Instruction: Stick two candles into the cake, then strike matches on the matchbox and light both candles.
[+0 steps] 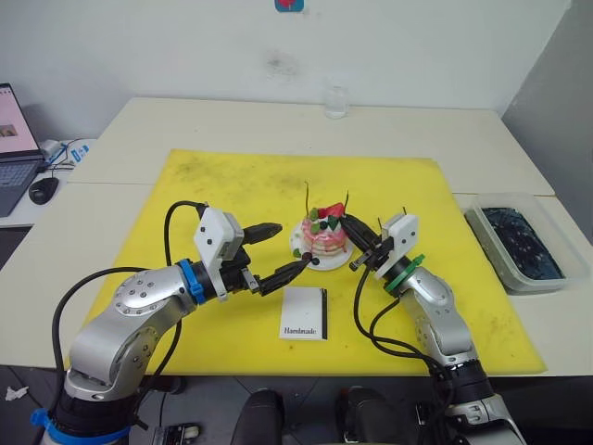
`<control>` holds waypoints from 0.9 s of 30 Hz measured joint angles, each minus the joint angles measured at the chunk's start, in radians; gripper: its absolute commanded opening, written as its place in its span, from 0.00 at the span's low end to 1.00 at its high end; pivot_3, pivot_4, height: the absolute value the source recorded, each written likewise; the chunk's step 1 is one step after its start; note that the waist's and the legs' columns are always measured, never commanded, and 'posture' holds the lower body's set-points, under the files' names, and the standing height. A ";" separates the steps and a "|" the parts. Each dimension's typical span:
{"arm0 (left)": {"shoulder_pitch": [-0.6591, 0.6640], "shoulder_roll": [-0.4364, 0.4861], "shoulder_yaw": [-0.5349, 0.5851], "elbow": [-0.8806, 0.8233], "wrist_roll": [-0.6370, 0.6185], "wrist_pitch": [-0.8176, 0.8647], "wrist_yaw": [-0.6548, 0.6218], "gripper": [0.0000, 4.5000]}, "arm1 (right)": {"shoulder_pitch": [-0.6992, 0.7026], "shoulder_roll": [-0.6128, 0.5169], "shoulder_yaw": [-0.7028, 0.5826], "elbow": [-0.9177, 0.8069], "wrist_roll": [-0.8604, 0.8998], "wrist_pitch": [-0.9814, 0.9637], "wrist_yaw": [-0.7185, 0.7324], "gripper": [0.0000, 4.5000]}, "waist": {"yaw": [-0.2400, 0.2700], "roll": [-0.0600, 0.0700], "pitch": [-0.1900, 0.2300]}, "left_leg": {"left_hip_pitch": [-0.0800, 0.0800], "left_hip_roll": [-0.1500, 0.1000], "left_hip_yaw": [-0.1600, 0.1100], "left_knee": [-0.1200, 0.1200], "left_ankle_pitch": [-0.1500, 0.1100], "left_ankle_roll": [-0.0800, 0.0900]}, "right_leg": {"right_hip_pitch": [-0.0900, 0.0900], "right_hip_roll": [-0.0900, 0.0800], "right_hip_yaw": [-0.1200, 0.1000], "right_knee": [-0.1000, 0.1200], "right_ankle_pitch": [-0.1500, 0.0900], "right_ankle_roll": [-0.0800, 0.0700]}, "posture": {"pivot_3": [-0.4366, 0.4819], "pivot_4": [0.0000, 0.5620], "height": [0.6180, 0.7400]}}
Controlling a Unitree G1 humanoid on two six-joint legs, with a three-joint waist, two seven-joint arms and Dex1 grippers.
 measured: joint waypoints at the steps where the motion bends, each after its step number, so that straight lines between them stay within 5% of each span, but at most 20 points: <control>1: 0.000 -0.001 -0.005 0.000 0.002 0.000 0.000 1.00 | 0.000 0.005 -0.001 0.000 0.001 0.003 -0.001 0.15 | 0.000 0.000 0.000 | 0.000 0.000 0.000 0.000 0.000 0.000 | 0.000 0.000 0.000 0.000 0.000 0.000 | 0.48 0.27 1.00; 8: -0.001 -0.014 -0.017 0.000 0.017 -0.020 0.000 1.00 | -0.001 -0.008 -0.007 -0.039 0.003 0.030 -0.016 0.71 | -0.001 0.000 0.000 | 0.000 0.000 0.000 0.000 0.000 0.000 | 0.000 0.000 0.000 0.000 0.000 0.000 | 0.48 0.27 1.00; 16: 0.011 0.001 -0.016 0.013 0.024 -0.008 0.010 1.00 | 0.046 -0.077 -0.048 -0.216 0.038 0.122 -0.037 0.71 | -0.001 0.000 0.000 | 0.000 0.000 0.000 0.000 0.000 0.000 | 0.000 -0.001 0.000 0.000 0.000 0.000 | 0.48 0.27 1.00; 27: 0.097 0.106 0.117 0.047 -0.057 0.105 -0.021 1.00 | 0.172 -0.323 -0.122 -0.397 0.132 0.272 0.076 0.71 | -0.002 0.000 0.000 | 0.000 0.000 0.000 -0.001 0.000 0.000 | 0.000 -0.001 0.000 -0.001 -0.001 -0.001 | 0.48 0.27 1.00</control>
